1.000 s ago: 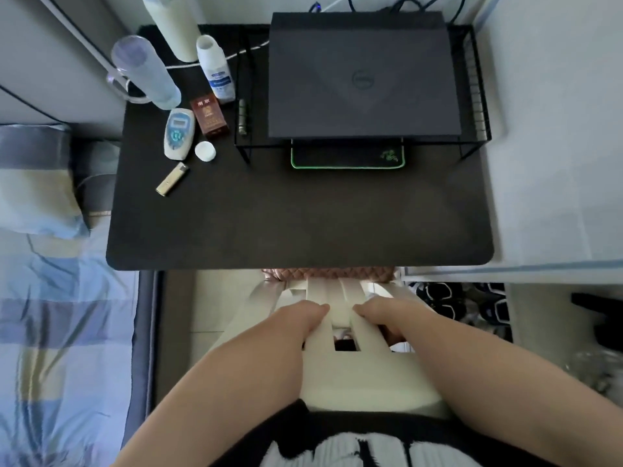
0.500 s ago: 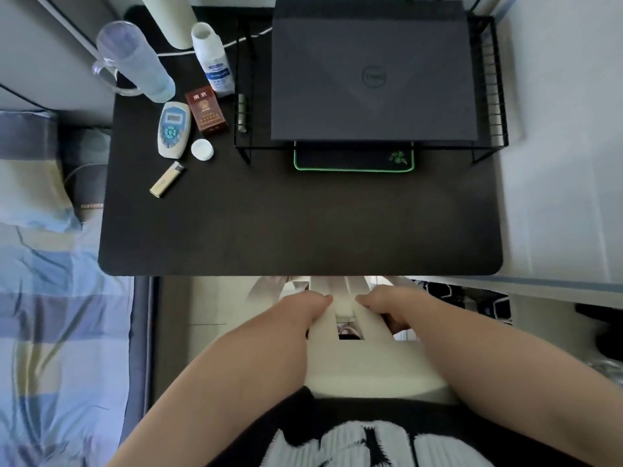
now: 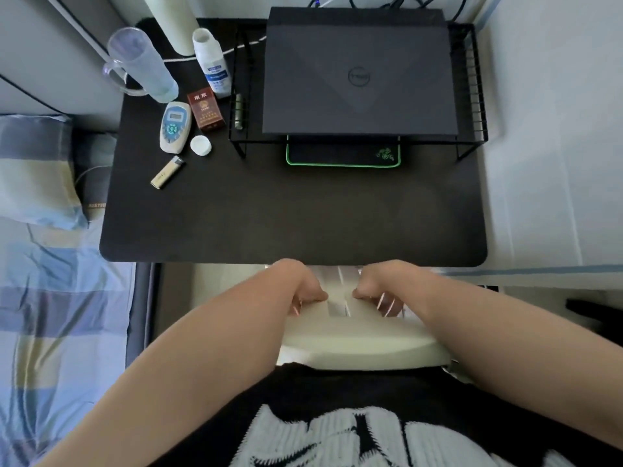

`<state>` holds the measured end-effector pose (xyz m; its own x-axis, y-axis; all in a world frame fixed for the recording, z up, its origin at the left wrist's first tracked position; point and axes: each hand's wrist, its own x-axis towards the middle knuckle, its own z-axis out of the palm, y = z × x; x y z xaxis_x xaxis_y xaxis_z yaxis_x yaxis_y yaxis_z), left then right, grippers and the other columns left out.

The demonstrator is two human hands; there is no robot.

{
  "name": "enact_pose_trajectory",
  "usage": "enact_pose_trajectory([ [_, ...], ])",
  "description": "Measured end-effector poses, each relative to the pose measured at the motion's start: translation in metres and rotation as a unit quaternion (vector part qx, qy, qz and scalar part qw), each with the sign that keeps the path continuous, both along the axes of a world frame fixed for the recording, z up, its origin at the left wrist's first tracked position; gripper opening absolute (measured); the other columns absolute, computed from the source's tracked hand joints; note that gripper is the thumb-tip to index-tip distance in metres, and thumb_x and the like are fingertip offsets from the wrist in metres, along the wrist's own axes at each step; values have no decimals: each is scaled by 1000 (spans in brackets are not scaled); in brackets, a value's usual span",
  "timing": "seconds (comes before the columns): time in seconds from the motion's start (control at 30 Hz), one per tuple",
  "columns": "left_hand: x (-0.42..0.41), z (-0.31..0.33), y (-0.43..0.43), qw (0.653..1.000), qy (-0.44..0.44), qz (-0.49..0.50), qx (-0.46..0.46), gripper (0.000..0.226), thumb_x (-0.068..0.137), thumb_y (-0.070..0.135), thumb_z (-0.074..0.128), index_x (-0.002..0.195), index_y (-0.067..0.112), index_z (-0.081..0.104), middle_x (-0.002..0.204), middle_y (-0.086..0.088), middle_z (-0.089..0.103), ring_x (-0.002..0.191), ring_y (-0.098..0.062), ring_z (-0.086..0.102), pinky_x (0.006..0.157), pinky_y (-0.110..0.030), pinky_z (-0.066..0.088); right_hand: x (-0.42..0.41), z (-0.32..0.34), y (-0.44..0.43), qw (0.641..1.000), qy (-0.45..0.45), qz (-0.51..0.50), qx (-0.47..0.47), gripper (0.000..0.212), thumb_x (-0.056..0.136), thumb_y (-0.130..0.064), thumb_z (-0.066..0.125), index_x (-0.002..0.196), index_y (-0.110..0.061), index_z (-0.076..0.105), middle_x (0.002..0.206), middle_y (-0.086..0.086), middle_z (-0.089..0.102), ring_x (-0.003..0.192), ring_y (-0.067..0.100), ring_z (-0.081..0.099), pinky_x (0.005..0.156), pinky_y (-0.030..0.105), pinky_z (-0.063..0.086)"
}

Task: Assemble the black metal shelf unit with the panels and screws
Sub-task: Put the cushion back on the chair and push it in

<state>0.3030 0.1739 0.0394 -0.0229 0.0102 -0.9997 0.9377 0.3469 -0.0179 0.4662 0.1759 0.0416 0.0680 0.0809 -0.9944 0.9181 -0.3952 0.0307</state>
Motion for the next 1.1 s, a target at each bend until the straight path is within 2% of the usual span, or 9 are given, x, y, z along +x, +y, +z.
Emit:
enact_pose_trajectory([
  [0.13,0,36,4,998,12,-58,26,70,96,60,50,134,2,54,117,-6,68,94,-24,66,83,-38,55,8,26,5,988,21,117,95,34,100,-28,46,121,-4,57,115,13,66,93,34,72,73,44,61],
  [0.27,3,70,-9,992,0,-83,98,56,99,55,47,127,7,58,111,-1,69,96,-21,68,68,-35,53,29,48,-1,948,37,191,252,29,103,-34,48,102,-9,62,102,8,65,78,25,62,67,33,51],
  [0.37,8,85,-17,980,-20,-97,175,44,100,50,48,97,9,64,105,-4,72,90,-22,68,67,-33,52,47,65,-12,925,62,140,347,39,103,-41,50,137,-23,54,130,3,63,106,25,63,92,39,52],
  [0.47,15,101,-25,952,-27,-87,292,47,96,54,50,77,12,61,74,-2,65,66,-21,61,63,-31,48,56,85,-29,876,68,116,464,42,102,-38,50,142,-28,51,133,-2,63,114,23,62,94,41,52],
  [0.53,20,109,-29,929,-53,-90,356,44,99,49,49,92,9,67,80,-3,67,74,-22,63,69,-33,48,61,97,-42,826,60,100,551,39,101,-33,51,138,-24,54,128,-2,63,112,24,61,91,41,51],
  [0.6,26,116,-33,902,-88,-82,415,40,100,47,48,115,14,66,105,-3,69,96,-23,63,84,-36,50,65,108,-55,789,53,100,604,41,100,-29,53,140,-20,54,129,2,62,114,26,59,92,43,50],
  [0.73,33,127,-35,846,-126,-95,510,50,99,52,47,141,26,47,142,0,52,130,-24,47,106,-47,43,72,116,-75,746,6,110,657,54,98,-31,58,149,-20,45,154,5,42,143,28,34,112,45,35],
  [0.9,28,124,-27,811,-164,-160,538,65,99,58,44,155,30,27,164,3,21,152,-24,8,118,-52,20,70,120,-90,728,-105,84,672,72,97,-42,54,159,-29,21,169,6,5,154,34,0,121,54,13],
  [1.1,9,117,-2,740,-231,-265,573,74,97,67,35,158,37,5,167,9,-7,152,-22,-17,121,-51,2,40,124,-106,728,-223,7,648,76,99,-49,47,161,-32,7,170,2,-8,154,33,-12,122,58,3],
])
